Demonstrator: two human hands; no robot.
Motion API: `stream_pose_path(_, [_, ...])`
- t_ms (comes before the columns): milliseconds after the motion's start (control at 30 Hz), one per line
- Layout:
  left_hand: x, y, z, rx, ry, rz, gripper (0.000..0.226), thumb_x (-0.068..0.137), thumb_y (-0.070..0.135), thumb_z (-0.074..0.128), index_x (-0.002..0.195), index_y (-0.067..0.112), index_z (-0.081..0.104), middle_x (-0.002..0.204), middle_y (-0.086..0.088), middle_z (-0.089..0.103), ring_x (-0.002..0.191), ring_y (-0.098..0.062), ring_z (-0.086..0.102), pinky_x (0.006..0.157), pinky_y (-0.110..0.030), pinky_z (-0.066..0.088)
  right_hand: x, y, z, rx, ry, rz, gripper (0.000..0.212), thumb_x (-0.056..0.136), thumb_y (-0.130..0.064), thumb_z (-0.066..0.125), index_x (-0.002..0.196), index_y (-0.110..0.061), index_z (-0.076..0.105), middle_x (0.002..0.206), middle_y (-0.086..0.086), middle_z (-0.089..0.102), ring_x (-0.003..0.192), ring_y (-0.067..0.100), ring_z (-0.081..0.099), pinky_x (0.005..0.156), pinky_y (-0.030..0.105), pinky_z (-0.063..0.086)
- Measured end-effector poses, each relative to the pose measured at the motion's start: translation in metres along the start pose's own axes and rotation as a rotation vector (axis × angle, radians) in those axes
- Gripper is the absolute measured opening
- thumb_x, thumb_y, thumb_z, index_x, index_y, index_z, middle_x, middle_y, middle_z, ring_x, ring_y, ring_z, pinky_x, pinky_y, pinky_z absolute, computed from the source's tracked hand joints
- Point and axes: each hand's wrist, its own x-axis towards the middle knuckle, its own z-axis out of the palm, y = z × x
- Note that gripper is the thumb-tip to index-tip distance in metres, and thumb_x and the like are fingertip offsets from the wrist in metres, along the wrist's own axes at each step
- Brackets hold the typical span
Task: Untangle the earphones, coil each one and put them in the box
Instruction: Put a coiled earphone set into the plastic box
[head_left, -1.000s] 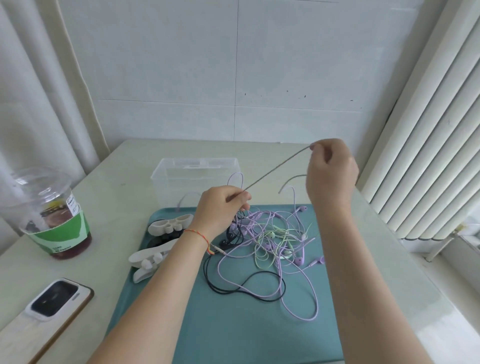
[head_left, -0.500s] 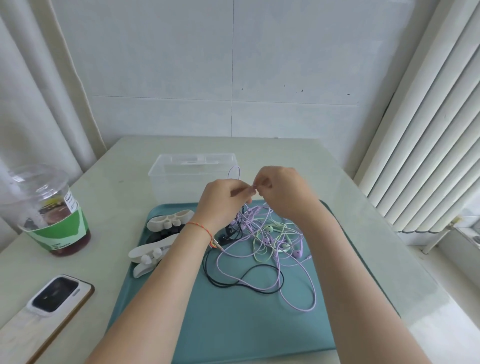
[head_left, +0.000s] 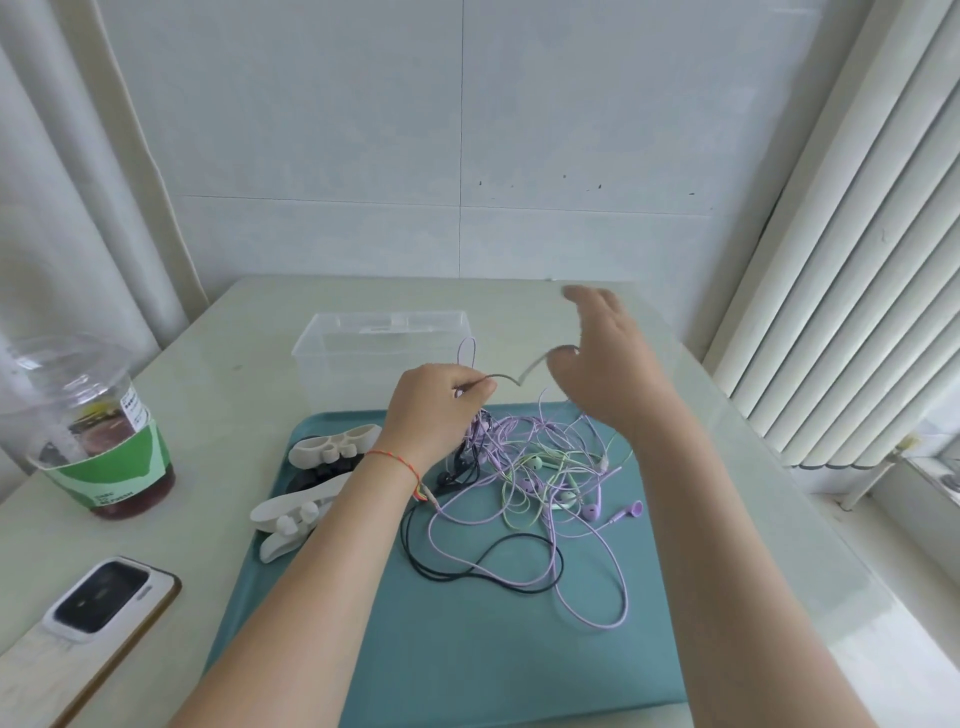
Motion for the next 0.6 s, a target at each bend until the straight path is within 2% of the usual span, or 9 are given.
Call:
stream_pose_path(67, [0.0,0.0,0.0,0.083,0.0,0.021,0.047,0.092,0.045,0.05,0.075,0.007,0.073,0.075,-0.012,0.071,0.077,-0.024,0.063,0.073,-0.034,0.047,-0.008,-0.018,-0.004,0.291,-0.034,-0.174,0.053,0.079,-0.007,0.049,0.128,-0.023,0.058,0.134,-0.01,0.055,0.124,0.003,0.047,0.102,0.017,0.034])
stream_pose_path(133, [0.0,0.001,0.0,0.13,0.023,0.035,0.05,0.091,0.041,0.051,0.062,0.001,0.06,0.061,-0.018,0.059,0.059,-0.028,0.05,0.062,-0.036,0.039,-0.011,-0.027,-0.004,0.419,-0.187,-0.234,0.044,0.074,-0.009,0.047,0.108,-0.028,0.069,0.116,-0.016,0.066,0.114,-0.004,0.055,0.099,0.017,0.041])
stream_pose_path(200, [0.001,0.001,-0.002,0.15,0.036,0.047,0.047,0.094,0.029,0.056,0.054,0.005,0.05,0.053,-0.016,0.051,0.054,-0.025,0.041,0.056,-0.032,0.03,-0.013,-0.03,0.002,0.356,-0.313,-0.178,0.027,0.078,-0.019,0.05,0.091,-0.021,0.074,0.096,-0.007,0.073,0.09,0.002,0.064,0.083,0.024,0.051])
stream_pose_path(233, [0.001,0.001,-0.003,0.151,0.039,0.051,0.046,0.094,0.028,0.056,0.054,0.006,0.051,0.053,-0.014,0.053,0.055,-0.026,0.043,0.056,-0.03,0.031,-0.012,-0.029,0.006,0.3,-0.326,-0.112,0.027,0.082,-0.028,0.05,0.086,-0.012,0.072,0.087,0.004,0.072,0.073,0.011,0.062,0.07,0.03,0.05])
stream_pose_path(300, [0.001,0.001,-0.002,0.104,0.04,0.055,0.034,0.094,0.028,0.057,0.063,0.015,0.065,0.06,-0.006,0.064,0.061,-0.025,0.055,0.061,-0.028,0.04,-0.01,-0.024,0.017,0.117,-0.285,0.002,0.046,0.089,-0.043,0.047,0.086,-0.002,0.067,0.071,0.016,0.067,0.054,0.021,0.053,0.056,0.031,0.044])
stream_pose_path(367, [0.0,0.002,-0.001,0.031,0.049,0.064,0.021,0.093,0.029,0.06,0.082,0.022,0.076,0.067,0.002,0.071,0.068,-0.018,0.064,0.067,-0.03,0.049,-0.007,-0.015,0.027,-0.049,-0.198,0.03,0.048,0.091,-0.05,0.048,0.091,-0.004,0.06,0.063,0.007,0.061,0.056,0.024,0.057,0.056,0.032,0.045])
stream_pose_path(467, [-0.002,0.005,0.0,-0.035,0.063,0.087,0.016,0.093,0.029,0.062,0.092,0.027,0.078,0.066,0.006,0.071,0.068,-0.01,0.066,0.067,-0.024,0.049,-0.004,-0.006,0.028,-0.026,-0.194,-0.005,0.038,0.091,-0.048,0.055,0.107,-0.014,0.05,0.069,-0.002,0.054,0.062,0.021,0.055,0.057,0.032,0.041])
stream_pose_path(533, [-0.002,0.005,-0.001,-0.075,0.063,0.084,0.016,0.094,0.03,0.061,0.093,0.027,0.077,0.067,0.009,0.072,0.067,-0.004,0.065,0.066,-0.016,0.047,-0.003,-0.004,0.027,-0.051,-0.226,-0.035,0.028,0.093,-0.04,0.055,0.109,-0.016,0.058,0.069,-0.008,0.05,0.065,0.017,0.052,0.057,0.029,0.04])
stream_pose_path(600, [-0.001,0.005,-0.001,-0.09,0.064,0.084,0.017,0.094,0.031,0.061,0.09,0.026,0.077,0.069,0.01,0.072,0.068,-0.001,0.064,0.064,-0.011,0.044,-0.001,0.0,0.026,-0.089,-0.196,-0.056,0.023,0.093,-0.036,0.057,0.095,-0.015,0.065,0.067,-0.012,0.046,0.066,0.013,0.047,0.055,0.027,0.035])
